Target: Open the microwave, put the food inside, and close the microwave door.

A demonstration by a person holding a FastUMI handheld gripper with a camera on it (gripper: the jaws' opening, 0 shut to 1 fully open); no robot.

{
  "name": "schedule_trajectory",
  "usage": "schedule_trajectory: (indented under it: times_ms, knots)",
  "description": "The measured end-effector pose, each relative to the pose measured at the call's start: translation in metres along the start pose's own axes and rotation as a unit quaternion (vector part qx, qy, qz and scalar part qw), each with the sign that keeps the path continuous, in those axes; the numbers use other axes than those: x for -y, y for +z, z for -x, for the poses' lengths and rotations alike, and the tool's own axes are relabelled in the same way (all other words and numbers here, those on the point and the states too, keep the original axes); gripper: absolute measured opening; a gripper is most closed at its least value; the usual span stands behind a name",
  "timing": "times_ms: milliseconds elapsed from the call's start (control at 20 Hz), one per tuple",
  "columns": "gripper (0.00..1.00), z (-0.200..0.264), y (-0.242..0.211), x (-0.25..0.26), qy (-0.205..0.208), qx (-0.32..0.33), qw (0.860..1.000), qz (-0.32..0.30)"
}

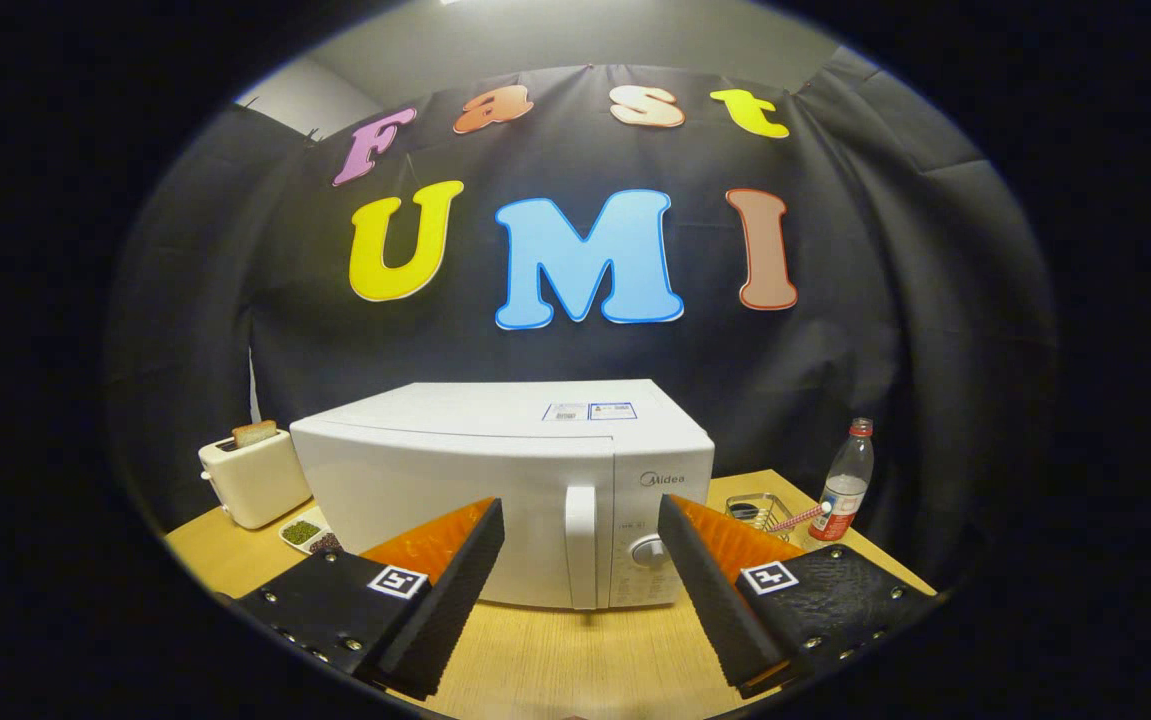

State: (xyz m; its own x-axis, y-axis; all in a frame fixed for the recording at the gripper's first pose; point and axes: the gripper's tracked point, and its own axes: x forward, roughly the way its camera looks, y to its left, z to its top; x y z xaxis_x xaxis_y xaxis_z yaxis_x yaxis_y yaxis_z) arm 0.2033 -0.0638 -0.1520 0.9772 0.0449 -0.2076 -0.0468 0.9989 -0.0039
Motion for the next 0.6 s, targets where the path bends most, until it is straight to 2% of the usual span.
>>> schedule_trajectory:
  times_ms: [500, 600]
  knots:
    - [0.99, -0.059, -0.056, 0.005, -0.006, -0.060, 0.998, -0.001]
    - [0.93, -0.065, -0.065, 0.005, -0.005, -0.071, 0.997, -0.001]
